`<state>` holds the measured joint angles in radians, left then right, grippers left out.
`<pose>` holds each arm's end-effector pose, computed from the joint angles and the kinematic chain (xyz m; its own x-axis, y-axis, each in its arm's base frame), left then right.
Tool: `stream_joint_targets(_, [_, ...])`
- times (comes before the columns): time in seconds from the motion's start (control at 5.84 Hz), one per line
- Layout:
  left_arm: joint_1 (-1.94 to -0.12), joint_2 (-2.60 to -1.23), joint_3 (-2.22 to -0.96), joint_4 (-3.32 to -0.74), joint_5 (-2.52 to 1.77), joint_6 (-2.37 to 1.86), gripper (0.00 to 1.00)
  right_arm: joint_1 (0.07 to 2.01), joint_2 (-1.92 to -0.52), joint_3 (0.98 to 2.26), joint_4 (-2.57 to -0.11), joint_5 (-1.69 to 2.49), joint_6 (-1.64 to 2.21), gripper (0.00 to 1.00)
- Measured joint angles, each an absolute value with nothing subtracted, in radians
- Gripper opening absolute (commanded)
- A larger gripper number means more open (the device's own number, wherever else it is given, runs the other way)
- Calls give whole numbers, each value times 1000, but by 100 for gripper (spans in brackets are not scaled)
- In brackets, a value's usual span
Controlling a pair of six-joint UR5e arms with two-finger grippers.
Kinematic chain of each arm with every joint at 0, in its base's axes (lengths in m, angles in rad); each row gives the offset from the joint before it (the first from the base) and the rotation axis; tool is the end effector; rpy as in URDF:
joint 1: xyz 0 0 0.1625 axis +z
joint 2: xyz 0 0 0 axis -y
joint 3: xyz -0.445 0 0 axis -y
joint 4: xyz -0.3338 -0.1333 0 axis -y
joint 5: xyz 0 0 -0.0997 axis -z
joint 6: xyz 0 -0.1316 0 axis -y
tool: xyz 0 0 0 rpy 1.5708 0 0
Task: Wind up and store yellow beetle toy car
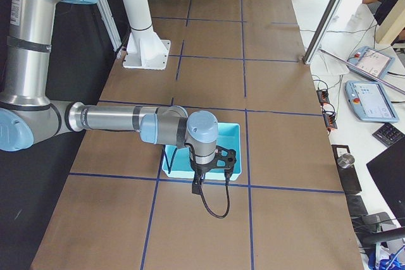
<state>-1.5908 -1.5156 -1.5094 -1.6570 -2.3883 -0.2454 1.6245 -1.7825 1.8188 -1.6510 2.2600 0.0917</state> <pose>-0.0454 -0.4031 0.7387 0.6581 -0.2776 -0.6999 0.1854 0.9607 -0.2066 0.0675 -0.3321 0.6913 0.7610 0.1604 0.6286 -0.1238 0.9871 -0.1019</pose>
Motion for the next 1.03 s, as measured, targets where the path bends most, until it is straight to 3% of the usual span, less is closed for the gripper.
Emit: stream_joint_targets(1.03, [-1591,-1516,-1509,-1658,-2388,-245,100,1624,-1782,1827,-1650,2341,79,100])
